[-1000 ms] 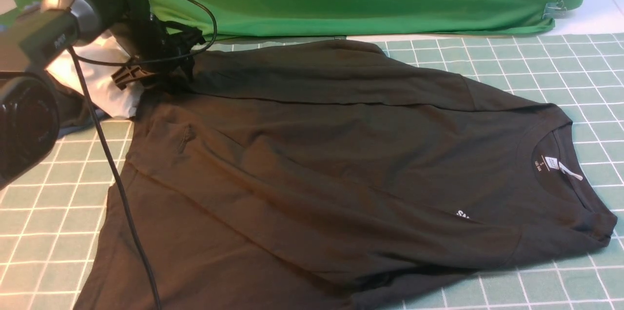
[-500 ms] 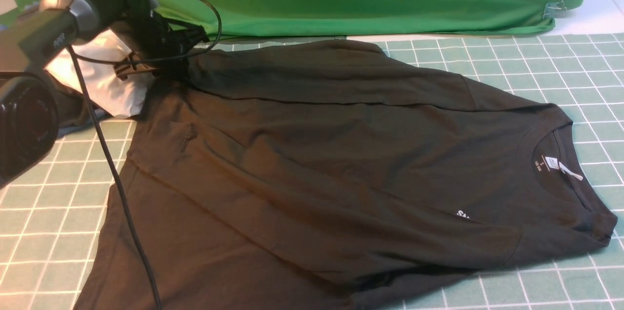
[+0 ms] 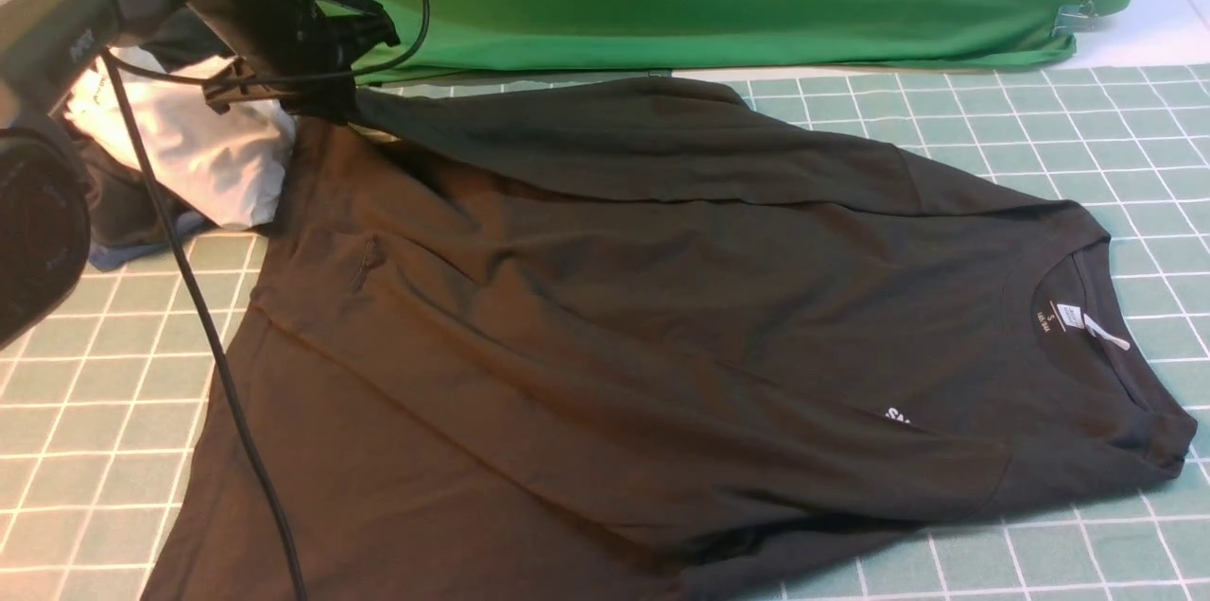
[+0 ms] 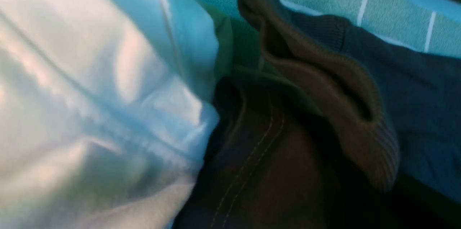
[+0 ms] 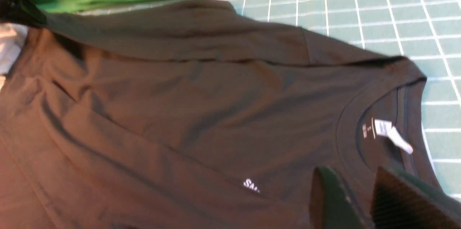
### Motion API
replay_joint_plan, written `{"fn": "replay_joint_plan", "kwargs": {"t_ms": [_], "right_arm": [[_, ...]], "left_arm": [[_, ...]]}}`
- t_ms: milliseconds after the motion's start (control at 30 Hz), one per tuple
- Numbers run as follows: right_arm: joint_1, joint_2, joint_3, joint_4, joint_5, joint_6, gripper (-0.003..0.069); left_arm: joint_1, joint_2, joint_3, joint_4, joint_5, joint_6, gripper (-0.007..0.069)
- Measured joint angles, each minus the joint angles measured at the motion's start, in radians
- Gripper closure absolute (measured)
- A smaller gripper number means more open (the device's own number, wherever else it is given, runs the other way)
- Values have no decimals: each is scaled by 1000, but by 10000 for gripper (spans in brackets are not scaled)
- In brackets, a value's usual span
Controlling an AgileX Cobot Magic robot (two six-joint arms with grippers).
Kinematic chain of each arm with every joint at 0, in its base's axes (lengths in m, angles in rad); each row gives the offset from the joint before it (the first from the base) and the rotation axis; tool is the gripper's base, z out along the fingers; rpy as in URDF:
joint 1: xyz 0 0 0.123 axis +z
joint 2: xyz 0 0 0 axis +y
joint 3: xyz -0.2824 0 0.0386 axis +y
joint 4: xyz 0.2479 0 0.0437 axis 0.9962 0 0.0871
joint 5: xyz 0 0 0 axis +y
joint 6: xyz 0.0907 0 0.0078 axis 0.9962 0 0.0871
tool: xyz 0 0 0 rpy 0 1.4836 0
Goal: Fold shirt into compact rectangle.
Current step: 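Grab the top left corner of the dark shirt with the left gripper, then fold the left side of the dark shirt inward over its body with the left gripper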
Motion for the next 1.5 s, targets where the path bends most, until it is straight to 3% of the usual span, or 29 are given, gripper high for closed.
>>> {"fn": "replay_joint_plan", "kwargs": {"t_ms": [333, 533, 800, 900, 1000, 1233, 1500], "right_arm": [[0, 0, 0, -1, 12, -3, 477], [0, 24, 0, -35, -17, -3, 476], [0, 151, -9, -50, -22, -34, 493], [0, 190, -35, -50, -12, -58, 585], [0, 215, -68, -52, 9, -73, 624], [0, 275, -141, -52, 39, -85, 636], [0, 279, -141, -49, 45, -86, 636]], "left_arm": [[-19, -92, 0, 3, 153, 92, 612], [-64, -179, 7, 74, 249, 112, 612], [-115, -336, 231, 105, 249, 113, 612], [-118, -414, 360, 122, 211, 102, 612], [-118, -501, 509, 118, 149, 93, 612], [-119, -706, 920, 37, -65, 64, 612], [-119, -728, 1123, 0, -172, 42, 612]]}}
